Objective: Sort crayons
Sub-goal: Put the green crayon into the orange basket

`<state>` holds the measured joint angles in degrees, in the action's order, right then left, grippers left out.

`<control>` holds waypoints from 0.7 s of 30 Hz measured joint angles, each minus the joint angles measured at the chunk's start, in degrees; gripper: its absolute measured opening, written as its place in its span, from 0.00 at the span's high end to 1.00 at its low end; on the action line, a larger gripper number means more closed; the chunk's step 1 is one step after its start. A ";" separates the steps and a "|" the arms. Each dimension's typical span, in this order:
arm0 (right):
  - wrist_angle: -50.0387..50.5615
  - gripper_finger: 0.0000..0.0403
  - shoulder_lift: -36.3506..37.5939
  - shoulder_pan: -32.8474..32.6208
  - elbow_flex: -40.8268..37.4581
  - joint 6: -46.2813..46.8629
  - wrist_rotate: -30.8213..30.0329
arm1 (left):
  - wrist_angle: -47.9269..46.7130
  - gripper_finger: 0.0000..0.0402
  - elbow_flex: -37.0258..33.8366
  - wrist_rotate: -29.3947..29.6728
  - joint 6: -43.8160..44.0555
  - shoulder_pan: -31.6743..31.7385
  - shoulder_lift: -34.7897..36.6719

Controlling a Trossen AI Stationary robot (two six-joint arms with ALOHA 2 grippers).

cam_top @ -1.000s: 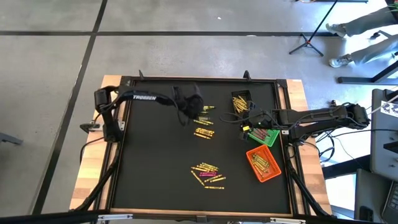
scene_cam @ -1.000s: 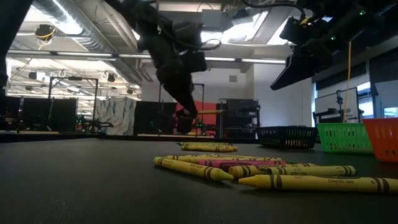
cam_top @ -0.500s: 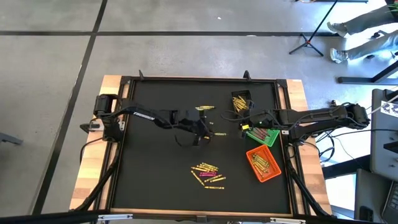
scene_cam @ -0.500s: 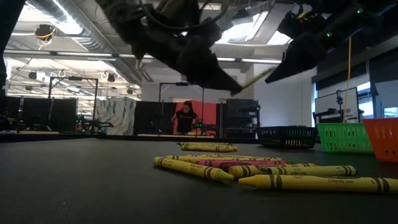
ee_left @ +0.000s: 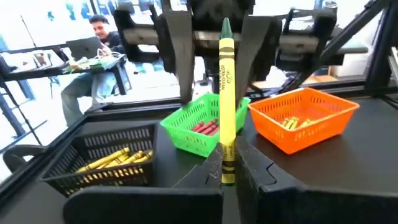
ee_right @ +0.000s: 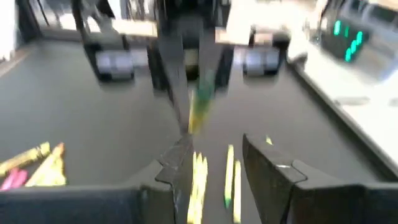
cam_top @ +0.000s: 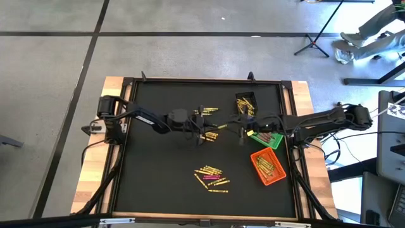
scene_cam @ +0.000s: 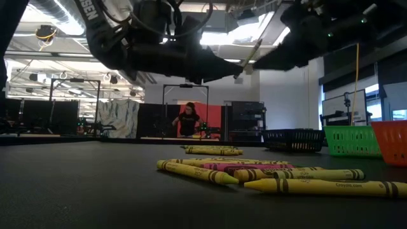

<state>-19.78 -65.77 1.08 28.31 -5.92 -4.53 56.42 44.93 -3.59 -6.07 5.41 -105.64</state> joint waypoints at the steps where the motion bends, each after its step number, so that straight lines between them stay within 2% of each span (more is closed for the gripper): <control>1: -3.36 0.66 -0.60 0.00 -0.42 -0.31 0.86 | -0.06 1.00 0.04 0.00 0.00 -0.02 -0.20; 4: -10.52 0.66 -2.79 0.00 -0.83 -0.80 2.43 | -0.28 1.00 0.04 0.03 -0.31 0.00 -0.27; 9: -14.73 0.69 -5.69 0.02 -0.85 -2.28 3.11 | 0.42 1.00 0.11 -0.44 -0.50 -0.13 -0.27; 16: -15.23 0.96 -6.57 0.00 -0.85 -4.35 3.99 | 0.29 1.00 0.19 -0.54 -0.49 -0.13 -0.27; 21: -13.38 0.93 -4.66 0.00 -0.89 -4.74 4.15 | -0.37 0.91 0.26 -0.37 0.46 -0.17 -0.16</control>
<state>-33.17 -70.42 1.08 27.43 -10.66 -0.38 56.05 45.19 -3.97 -5.61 5.23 -105.80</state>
